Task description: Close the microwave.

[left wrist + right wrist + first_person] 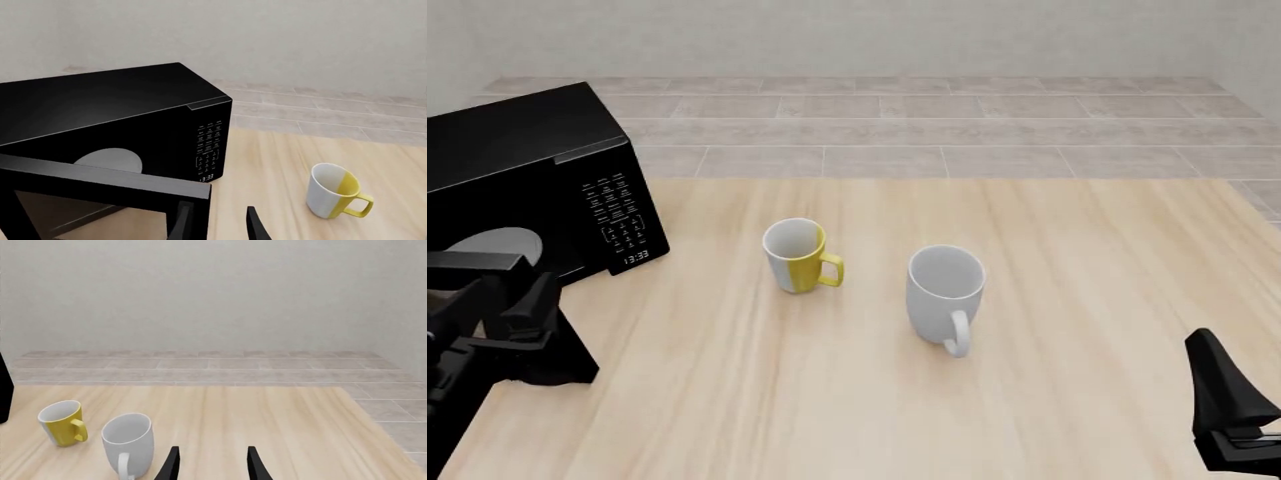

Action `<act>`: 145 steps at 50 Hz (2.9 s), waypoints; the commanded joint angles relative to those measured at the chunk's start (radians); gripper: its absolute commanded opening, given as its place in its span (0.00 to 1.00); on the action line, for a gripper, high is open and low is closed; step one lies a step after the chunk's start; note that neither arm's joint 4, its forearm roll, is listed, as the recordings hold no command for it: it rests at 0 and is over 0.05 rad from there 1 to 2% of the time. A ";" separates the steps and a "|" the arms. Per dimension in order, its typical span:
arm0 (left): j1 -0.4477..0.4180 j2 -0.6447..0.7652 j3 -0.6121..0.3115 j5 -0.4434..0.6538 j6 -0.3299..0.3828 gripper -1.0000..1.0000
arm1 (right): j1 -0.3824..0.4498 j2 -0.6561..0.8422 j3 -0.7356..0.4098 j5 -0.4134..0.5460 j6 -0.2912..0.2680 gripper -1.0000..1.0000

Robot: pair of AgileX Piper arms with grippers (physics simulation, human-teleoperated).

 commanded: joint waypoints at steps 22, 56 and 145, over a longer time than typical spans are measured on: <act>0.059 0.244 -0.125 -0.024 0.039 1.00 | 0.021 0.001 0.020 -0.021 0.019 1.00; 0.084 0.487 -0.304 -0.038 0.053 1.00 | 0.038 0.005 0.003 -0.014 0.025 1.00; 0.158 0.659 -0.647 0.128 0.140 1.00 | 0.045 -0.002 0.016 -0.020 0.053 1.00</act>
